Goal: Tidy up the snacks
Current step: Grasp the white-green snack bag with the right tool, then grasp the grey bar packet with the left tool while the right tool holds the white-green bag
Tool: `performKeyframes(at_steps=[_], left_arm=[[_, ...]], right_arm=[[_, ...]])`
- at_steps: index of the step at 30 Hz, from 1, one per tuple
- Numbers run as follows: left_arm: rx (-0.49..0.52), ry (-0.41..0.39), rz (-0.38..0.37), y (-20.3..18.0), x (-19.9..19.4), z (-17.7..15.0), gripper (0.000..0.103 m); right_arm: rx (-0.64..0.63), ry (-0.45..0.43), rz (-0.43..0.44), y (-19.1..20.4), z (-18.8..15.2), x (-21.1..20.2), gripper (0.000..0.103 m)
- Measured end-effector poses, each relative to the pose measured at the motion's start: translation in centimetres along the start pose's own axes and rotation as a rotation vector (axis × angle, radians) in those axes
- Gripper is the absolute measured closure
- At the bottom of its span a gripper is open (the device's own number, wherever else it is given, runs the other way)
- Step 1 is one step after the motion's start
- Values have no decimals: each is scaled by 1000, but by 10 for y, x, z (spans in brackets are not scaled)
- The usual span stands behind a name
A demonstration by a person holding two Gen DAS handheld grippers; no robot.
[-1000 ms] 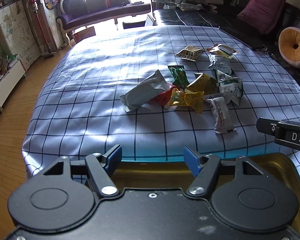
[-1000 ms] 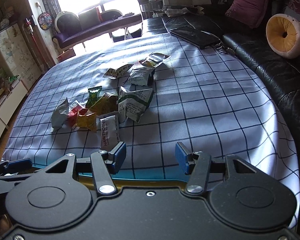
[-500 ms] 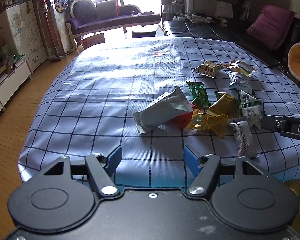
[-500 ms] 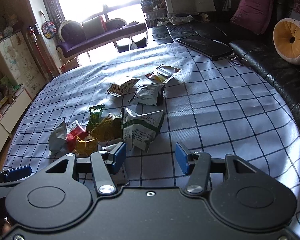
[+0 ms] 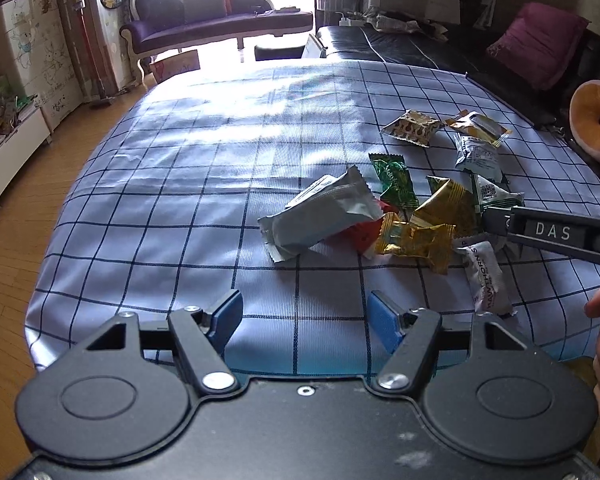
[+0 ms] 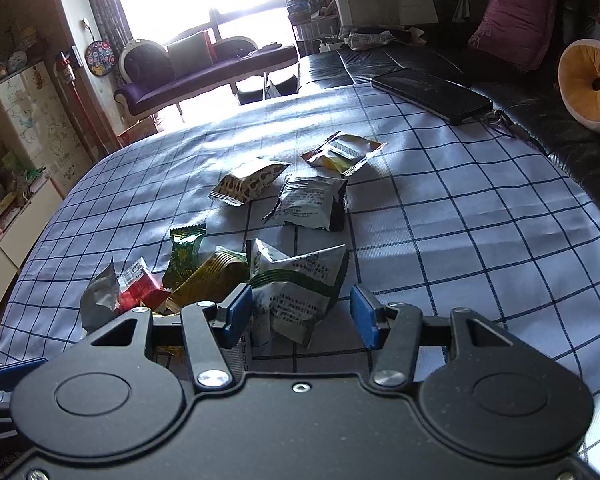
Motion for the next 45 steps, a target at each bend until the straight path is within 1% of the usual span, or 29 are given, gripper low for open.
performKeyframes(at_steps=[5,13,19,22,27,32,34,40,45], left_arm=[[-32,-13,10,2,-3,1,32],[-26,-29,30,0,-9,1,32],[-28,-44,78,1,-16,1,32],[-21,-38,55,-2,-19,1,32],[-25,-52,47,-6,-27,1,32],[-36,-29,10,-8,-32,1,33],[-21,-35,-4,-10,-34,4,33],[36,-77,-4,-8,-37,12,33],[76,-66,1,0,-18,14,33]], right_arm=[[-29,-5,7,3,-3,4,43],[-49,-41,18,3,-5,3,43],[-50,-55,25,3,-5,2,43],[-57,-59,29,3,-6,0,43],[-40,-62,51,0,-6,0,43],[-22,-65,65,-3,-6,0,44],[-30,-65,62,-2,-6,0,44],[-70,-74,41,2,-8,0,44],[-77,-83,37,3,-9,0,44]])
Point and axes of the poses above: each gripper's, at about its wrist camera, not at the fingertips, and x roughly the way its jaws point, y to its left, z to its top, the point moved 9 cm from there along x, roughly the way its jaws point, and after that the axes turned 10 degrees about -x, right-handed, at the moved point
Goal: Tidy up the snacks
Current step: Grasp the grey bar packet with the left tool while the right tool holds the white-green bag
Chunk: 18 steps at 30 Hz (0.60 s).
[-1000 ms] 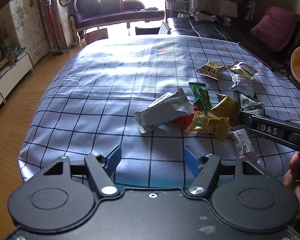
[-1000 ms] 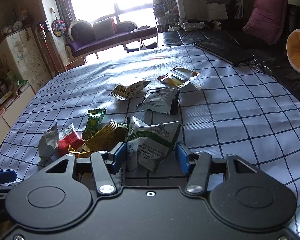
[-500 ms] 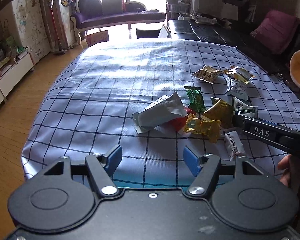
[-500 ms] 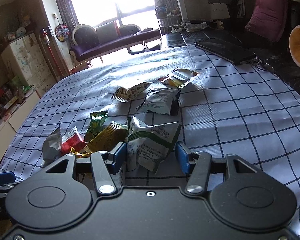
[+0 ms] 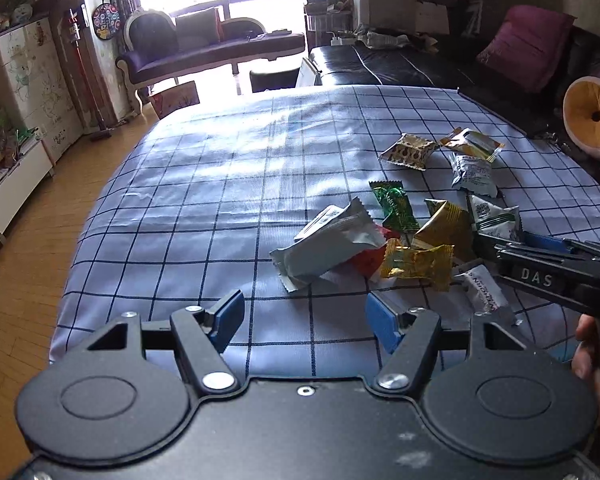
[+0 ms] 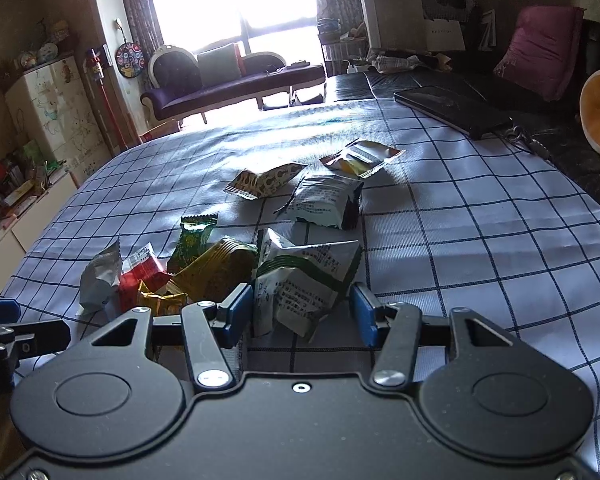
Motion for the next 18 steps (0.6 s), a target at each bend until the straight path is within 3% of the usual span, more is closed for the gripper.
performKeyframes(at_steps=[6,14,18], left_arm=[[33,10,-10,6,23,-2,33],[164,-91,-20,-6,36,17,33],[219,-95,-23,-12,49,27,32]], right_arm=[[16,-14,-3,-1,-1,0,44],[32,-22,-1,-3,-1,0,44],[38,-24,1,-4,1,1,44]])
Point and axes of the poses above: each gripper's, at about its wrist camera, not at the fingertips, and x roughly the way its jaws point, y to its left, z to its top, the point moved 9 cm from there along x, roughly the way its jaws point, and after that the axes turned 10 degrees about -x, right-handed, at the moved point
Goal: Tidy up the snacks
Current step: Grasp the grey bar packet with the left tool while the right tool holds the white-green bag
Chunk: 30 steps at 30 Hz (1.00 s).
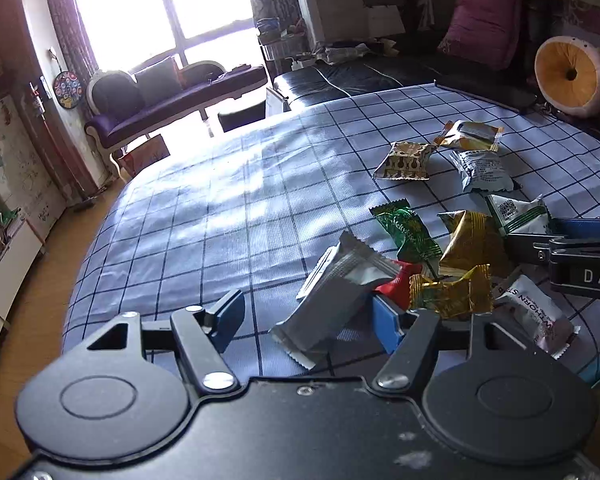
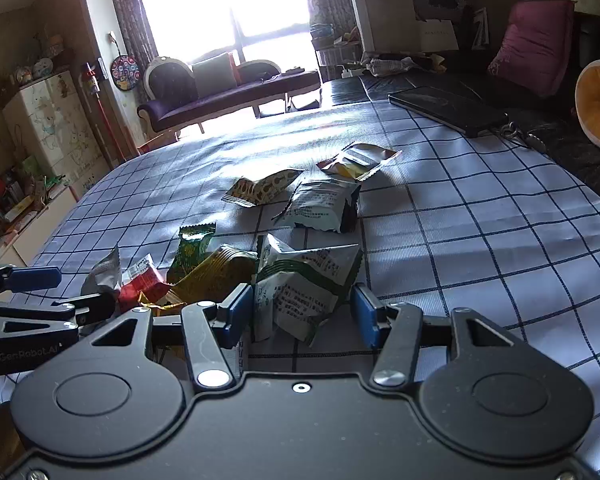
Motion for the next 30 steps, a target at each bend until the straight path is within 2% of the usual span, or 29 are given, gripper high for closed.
performKeyframes(at_steps=[5,7,9,12,15,18,22,26,30], left_arm=[[14,2,-4,-6,5,6,34],[-13,17,-26,-7,5,6,43],[-62,46,-60,-8,5,5,59],[-131,62,-57,-2,2,5,70],[-200,96,-80,4,-3,4,75],[-251,128,-103,9,-9,1,76],[-225,118,-88,8,-14,-2,76],[-175,99,-46,5,-7,-2,66],[-129,74,-25,0,1,4,60]], right_arm=[[-12,-2,-3,0,0,0,44],[-13,-4,-5,2,0,0,44],[-16,-8,-6,2,0,0,45],[-24,-15,-8,3,-1,-2,47],[-28,-19,-9,3,-1,-4,48],[-14,-20,-2,2,0,-5,48],[-2,-20,3,0,0,-5,48],[-9,-19,5,1,0,-5,48],[-5,-16,10,0,0,-4,48]])
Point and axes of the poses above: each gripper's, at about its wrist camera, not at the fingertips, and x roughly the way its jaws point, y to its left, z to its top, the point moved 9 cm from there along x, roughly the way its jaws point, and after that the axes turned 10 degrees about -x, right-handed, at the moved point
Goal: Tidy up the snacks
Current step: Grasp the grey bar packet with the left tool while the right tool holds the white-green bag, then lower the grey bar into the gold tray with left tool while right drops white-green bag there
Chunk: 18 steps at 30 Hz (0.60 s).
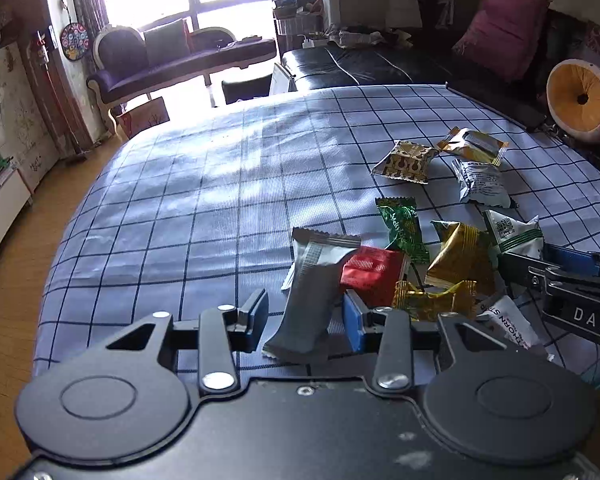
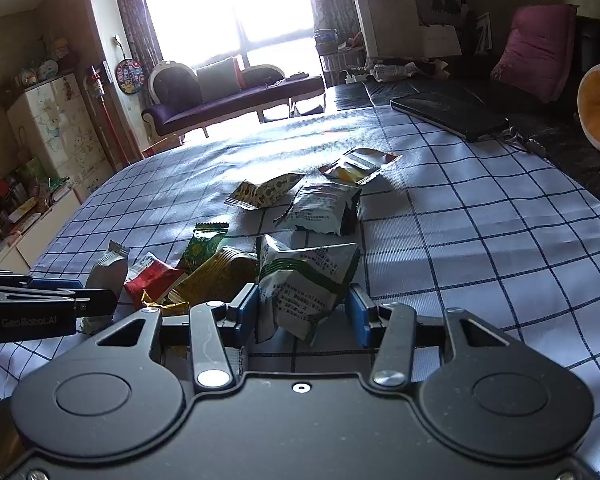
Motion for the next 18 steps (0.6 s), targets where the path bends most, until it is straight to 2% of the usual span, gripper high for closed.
performKeyframes(at_steps=[5,7,8,9,13,18], left_arm=[[-5,20,2,-2,10,3,59],[-30,52,-28,-3,14,1,69],[-49,63,-34,-2,14,0,81],[-68,76,-43,-1,15,0,82],[-122,107,-62,3,5,-4,82],[-133,104,-61,7,-26,-9,82]], right_arm=[[2,1,2,0,1,1,48],[1,1,2,-1,1,1,48],[1,1,2,-1,1,1,48],[2,0,2,-1,1,1,48],[2,-12,-4,-1,1,-1,48],[-5,-60,-8,2,6,-10,48]])
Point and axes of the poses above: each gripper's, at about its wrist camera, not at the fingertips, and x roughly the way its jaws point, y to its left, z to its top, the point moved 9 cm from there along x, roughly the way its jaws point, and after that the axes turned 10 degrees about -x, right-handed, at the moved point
